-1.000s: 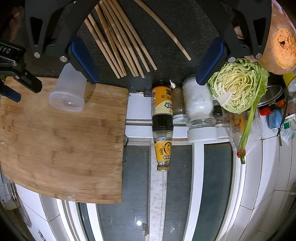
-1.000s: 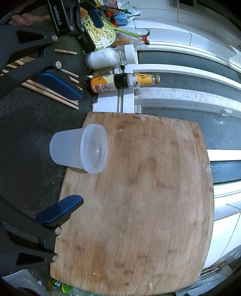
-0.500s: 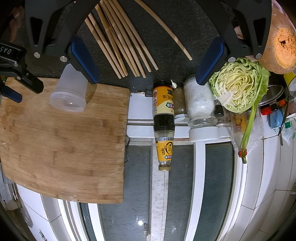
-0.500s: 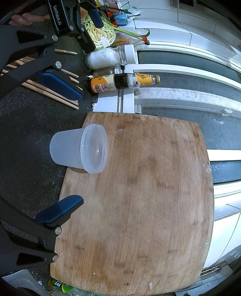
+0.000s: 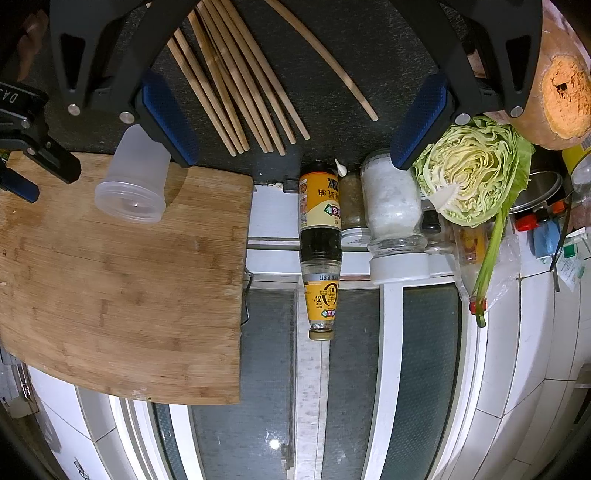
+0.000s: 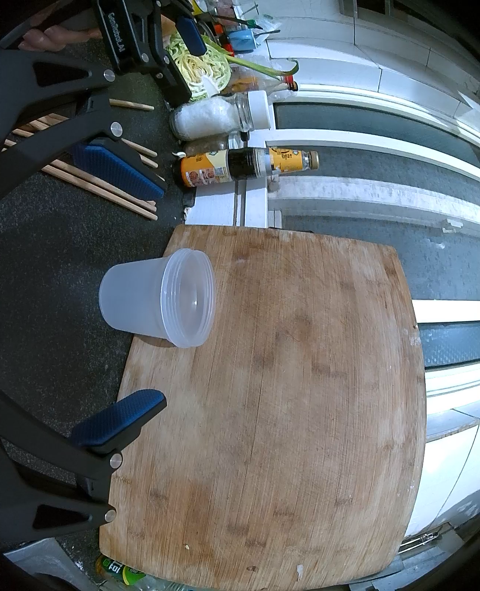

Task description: Organize utensils

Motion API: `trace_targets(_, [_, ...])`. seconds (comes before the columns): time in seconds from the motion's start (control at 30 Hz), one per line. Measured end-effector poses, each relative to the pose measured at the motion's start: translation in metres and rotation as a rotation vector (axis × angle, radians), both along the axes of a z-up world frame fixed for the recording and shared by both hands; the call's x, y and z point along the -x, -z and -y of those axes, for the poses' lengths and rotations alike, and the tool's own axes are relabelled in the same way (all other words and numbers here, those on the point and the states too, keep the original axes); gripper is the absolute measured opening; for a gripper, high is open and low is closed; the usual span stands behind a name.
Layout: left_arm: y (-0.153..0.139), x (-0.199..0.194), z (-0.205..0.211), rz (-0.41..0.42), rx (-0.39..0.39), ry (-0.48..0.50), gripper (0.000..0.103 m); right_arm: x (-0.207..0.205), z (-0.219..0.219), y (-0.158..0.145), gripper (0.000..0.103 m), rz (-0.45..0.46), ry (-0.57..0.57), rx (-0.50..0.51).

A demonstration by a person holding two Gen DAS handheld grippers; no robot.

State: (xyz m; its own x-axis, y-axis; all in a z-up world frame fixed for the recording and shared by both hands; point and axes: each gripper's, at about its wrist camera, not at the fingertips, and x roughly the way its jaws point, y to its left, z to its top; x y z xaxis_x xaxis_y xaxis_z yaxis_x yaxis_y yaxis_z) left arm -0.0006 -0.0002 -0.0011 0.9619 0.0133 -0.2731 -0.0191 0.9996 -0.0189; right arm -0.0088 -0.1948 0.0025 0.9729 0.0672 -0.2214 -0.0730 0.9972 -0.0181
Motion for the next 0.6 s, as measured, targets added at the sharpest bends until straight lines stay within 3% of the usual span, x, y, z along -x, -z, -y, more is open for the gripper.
trace_targets(0.6, [-0.0001,-0.0001,-0.0002,-0.001,0.0,0.0,0.103,-0.0014,0.0022,0.0,0.103,0.001,0.0,0.0])
